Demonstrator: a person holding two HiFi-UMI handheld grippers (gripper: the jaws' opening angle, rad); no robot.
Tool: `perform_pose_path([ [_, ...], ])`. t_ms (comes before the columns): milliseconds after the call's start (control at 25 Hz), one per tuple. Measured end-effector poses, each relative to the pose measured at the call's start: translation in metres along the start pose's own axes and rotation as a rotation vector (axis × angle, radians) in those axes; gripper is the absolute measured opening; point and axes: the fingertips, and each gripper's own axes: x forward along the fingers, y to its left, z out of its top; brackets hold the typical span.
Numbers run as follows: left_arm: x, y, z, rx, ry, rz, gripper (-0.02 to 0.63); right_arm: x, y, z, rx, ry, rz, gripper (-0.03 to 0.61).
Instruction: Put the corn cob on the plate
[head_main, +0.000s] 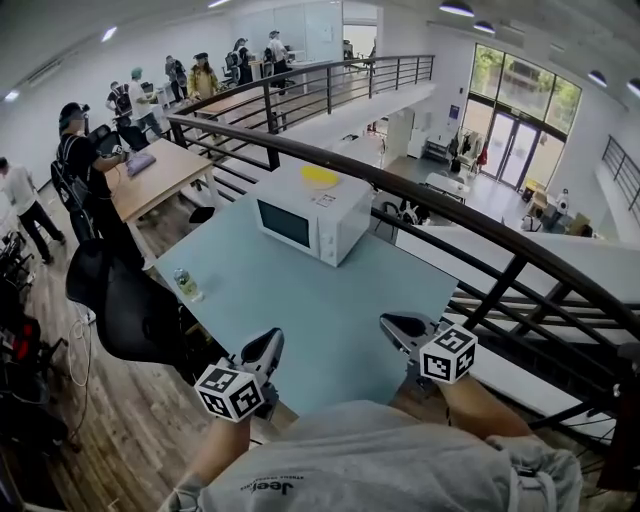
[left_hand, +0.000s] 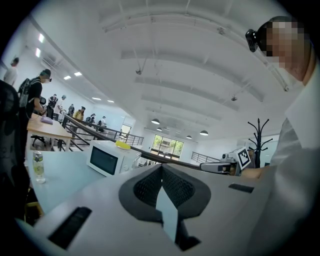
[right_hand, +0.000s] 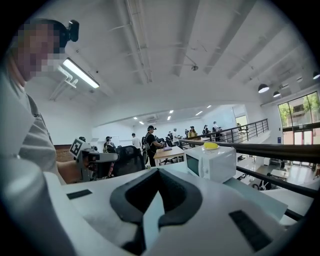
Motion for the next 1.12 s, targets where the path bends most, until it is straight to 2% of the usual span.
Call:
perform_pose_path([
  [1120,-0.0059,0.0,-0.0054,-0.011,0.017,0.024,0.008,-0.001,0.0066,0.0026,-0.057,0.007,0.03,0.015],
])
